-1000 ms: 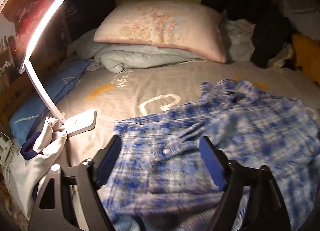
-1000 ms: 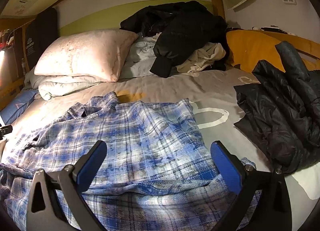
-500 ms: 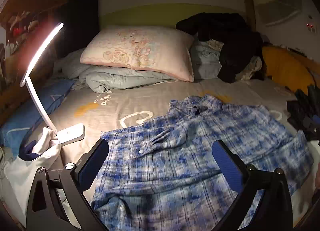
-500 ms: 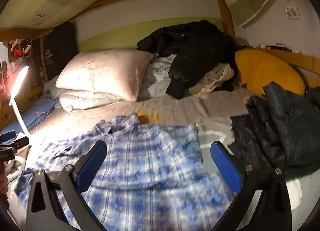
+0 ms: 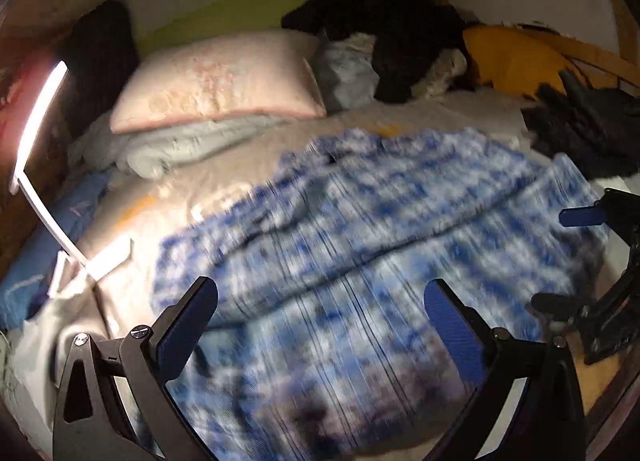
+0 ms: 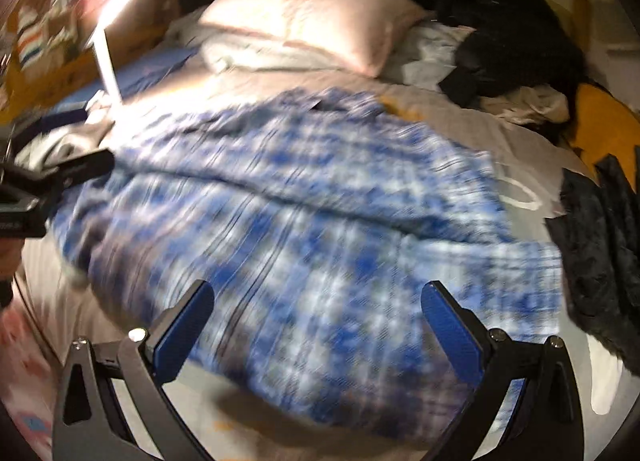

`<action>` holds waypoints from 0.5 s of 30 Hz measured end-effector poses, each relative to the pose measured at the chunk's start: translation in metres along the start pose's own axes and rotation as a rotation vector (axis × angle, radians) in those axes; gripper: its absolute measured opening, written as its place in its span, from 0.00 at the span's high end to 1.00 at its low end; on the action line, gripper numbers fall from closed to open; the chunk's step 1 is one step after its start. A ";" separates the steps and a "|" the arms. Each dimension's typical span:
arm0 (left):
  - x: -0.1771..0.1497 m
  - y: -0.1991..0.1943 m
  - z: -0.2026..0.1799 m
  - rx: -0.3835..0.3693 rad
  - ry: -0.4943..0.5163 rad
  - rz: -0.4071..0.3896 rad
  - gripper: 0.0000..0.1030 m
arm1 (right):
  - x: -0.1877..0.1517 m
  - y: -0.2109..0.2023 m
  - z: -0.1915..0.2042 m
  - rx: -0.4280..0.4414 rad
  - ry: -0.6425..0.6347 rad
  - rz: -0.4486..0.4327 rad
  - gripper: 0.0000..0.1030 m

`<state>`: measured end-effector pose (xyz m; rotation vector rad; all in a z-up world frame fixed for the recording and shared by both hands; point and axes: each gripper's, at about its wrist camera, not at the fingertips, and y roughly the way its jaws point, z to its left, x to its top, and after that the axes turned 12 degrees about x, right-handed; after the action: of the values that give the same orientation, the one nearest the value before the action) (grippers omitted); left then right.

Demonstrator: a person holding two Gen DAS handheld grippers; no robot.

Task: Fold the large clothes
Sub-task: 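Fold the shirt over lengthwise with both tools and press it flat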

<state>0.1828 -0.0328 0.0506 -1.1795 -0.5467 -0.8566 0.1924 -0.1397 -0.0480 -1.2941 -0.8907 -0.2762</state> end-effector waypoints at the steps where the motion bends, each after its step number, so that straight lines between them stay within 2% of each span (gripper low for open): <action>1: -0.005 0.002 -0.002 -0.006 0.003 0.023 0.00 | -0.005 0.004 0.005 0.013 -0.017 0.023 0.00; 5: -0.025 0.000 -0.013 -0.037 0.048 0.058 0.00 | -0.021 0.012 0.027 0.030 -0.098 0.082 0.00; 9: -0.043 0.003 -0.022 -0.084 0.086 0.109 0.00 | -0.032 0.019 0.039 -0.030 -0.169 0.113 0.00; 12: -0.055 0.009 -0.031 -0.102 0.129 0.151 0.00 | -0.032 0.023 0.035 -0.074 -0.158 0.118 0.00; 15: -0.062 0.011 -0.036 -0.089 0.153 0.163 0.00 | -0.025 0.023 0.023 -0.114 -0.104 0.106 0.00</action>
<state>0.1537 -0.0474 -0.0140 -1.2099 -0.2863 -0.8291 0.1808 -0.1192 -0.0815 -1.4672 -0.9012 -0.1799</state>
